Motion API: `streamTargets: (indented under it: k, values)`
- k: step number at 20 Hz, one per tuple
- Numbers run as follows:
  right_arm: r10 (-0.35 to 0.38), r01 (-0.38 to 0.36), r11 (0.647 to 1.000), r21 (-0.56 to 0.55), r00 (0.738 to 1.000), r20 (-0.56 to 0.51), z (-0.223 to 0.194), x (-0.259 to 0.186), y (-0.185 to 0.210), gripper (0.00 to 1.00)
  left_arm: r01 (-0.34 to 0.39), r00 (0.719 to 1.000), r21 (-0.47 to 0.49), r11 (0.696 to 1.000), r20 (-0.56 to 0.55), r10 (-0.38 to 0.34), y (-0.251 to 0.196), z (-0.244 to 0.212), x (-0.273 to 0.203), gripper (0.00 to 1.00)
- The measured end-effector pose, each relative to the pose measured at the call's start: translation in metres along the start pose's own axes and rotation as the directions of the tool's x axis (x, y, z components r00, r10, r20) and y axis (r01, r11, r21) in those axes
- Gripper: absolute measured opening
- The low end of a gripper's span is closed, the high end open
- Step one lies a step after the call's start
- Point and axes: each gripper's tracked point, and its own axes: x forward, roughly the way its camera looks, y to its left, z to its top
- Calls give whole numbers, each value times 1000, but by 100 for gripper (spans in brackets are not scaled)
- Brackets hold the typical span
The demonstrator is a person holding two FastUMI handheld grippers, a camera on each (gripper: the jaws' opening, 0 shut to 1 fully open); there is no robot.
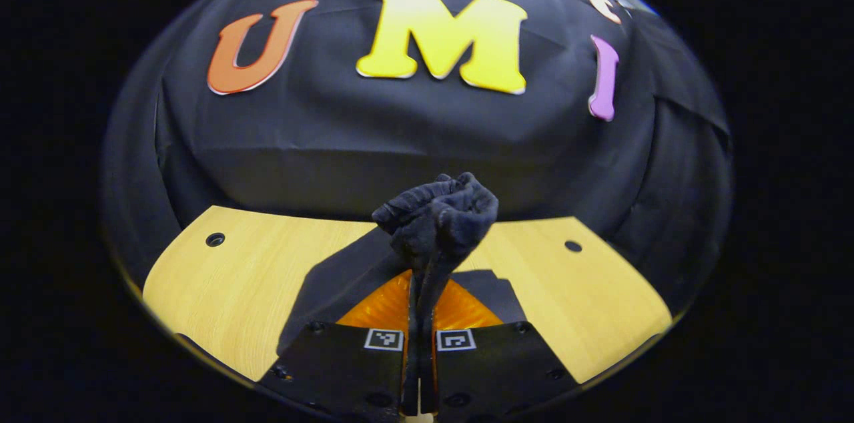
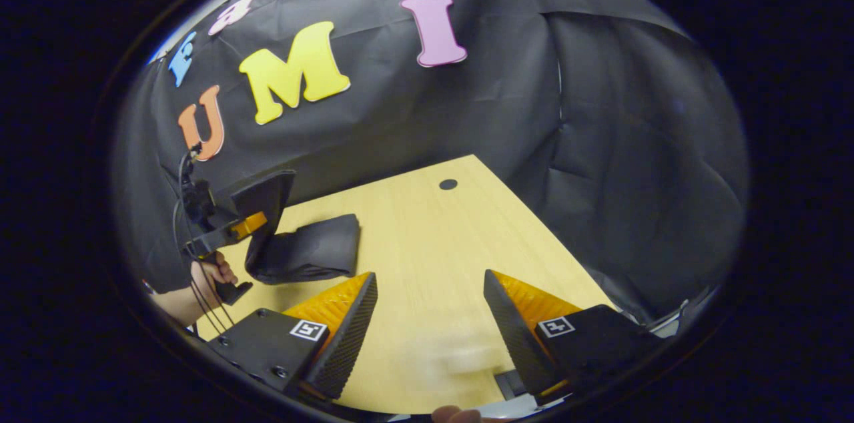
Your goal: Grasp the waist and the cuffs of the jeans and fold them to make the two legs overlap; first hold the waist and fold one-third of the jeans toward the cuffs, then hold the cuffs and fold the remaining one-third in the same direction to finish folding.
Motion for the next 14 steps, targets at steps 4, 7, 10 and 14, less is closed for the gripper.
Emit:
streamTargets:
  k: [4,7,10,14]
  values:
    - [-26,26,1000,2,999,-34,-12,1,-25,98,-36,997,70,997,-72,41,-20,-45,12,4]
    - [-35,36,999,16,998,-53,-15,4,-37,98,-65,990,90,994,-116,76,-24,-73,13,5]
    - [-25,26,1000,9,998,-60,-16,9,-36,98,-72,986,110,991,-142,87,-27,-85,16,6]
    - [11,-11,1000,-8,998,-54,-12,15,-20,98,-54,987,124,991,-145,72,-32,-80,11,17]
